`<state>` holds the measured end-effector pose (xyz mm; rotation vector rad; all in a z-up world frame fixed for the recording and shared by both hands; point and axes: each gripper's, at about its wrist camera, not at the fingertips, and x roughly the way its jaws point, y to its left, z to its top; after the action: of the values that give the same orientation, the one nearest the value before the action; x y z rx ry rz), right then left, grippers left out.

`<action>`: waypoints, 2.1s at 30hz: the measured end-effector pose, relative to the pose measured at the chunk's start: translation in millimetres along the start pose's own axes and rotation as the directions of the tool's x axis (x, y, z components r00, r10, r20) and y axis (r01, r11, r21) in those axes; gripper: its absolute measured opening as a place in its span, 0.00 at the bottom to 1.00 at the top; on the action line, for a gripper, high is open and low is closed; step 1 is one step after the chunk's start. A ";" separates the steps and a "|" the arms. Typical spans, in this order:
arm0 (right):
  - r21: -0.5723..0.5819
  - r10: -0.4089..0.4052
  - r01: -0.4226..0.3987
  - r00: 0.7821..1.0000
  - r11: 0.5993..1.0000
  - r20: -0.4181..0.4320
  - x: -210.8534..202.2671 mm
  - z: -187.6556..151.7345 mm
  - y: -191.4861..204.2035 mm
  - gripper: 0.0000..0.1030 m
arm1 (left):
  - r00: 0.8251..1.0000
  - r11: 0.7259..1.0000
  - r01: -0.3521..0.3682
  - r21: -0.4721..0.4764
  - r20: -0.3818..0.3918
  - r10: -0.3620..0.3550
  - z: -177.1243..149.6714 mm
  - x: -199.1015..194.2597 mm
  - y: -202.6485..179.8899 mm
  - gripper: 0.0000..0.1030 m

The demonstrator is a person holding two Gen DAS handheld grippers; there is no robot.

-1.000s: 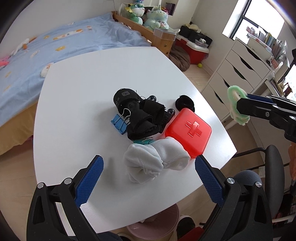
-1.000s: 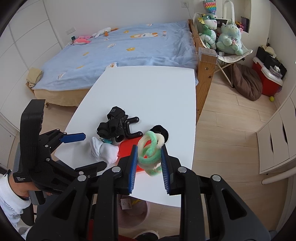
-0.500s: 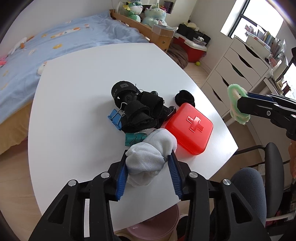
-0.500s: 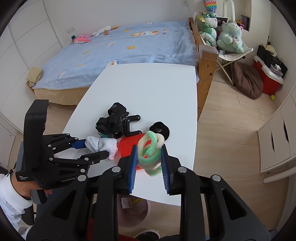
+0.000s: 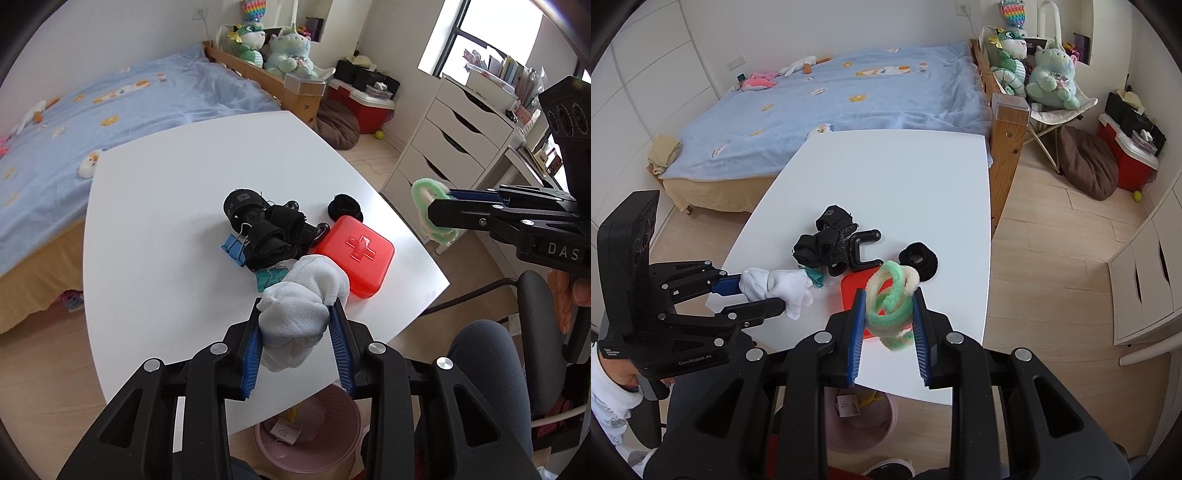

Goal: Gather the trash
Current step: 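Carry the white socks into the pink bin and open the left gripper while the right holds the scrunchie, then lower the scrunchie into the pink bin and open the right gripper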

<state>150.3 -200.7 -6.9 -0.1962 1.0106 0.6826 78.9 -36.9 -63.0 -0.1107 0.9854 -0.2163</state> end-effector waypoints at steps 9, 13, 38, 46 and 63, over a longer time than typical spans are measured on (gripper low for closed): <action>-0.028 0.013 -0.012 0.999 1.000 0.032 -18.6 -14.5 14.9 0.23 | 0.999 0.998 0.003 0.060 0.050 -0.006 -10.1 -35.5 -15.2 0.32; -0.049 0.021 -0.018 0.998 0.999 0.053 -31.8 -26.8 24.8 0.23 | 0.997 0.997 0.010 0.079 0.073 -0.016 -17.4 -51.0 -19.8 0.32; -0.069 0.087 -0.080 0.990 0.994 0.109 -85.3 -119.3 73.2 0.23 | 0.996 0.987 0.061 0.150 0.050 -0.069 -94.4 -77.5 -53.1 0.33; -0.059 0.093 -0.088 0.990 0.994 0.106 -85.9 -132.1 75.9 0.23 | 0.994 0.986 0.092 0.142 0.045 -0.100 -101.7 -75.2 -56.4 0.56; -0.056 0.114 -0.109 0.989 0.992 0.095 -80.5 -137.4 79.3 0.23 | 0.987 1.000 0.006 0.022 0.158 -0.009 -100.2 -92.8 -32.9 0.93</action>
<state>-23.9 -236.2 -1.2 -0.1497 0.9157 0.8132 -58.6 -46.9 -36.2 -0.1103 0.8252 -0.2212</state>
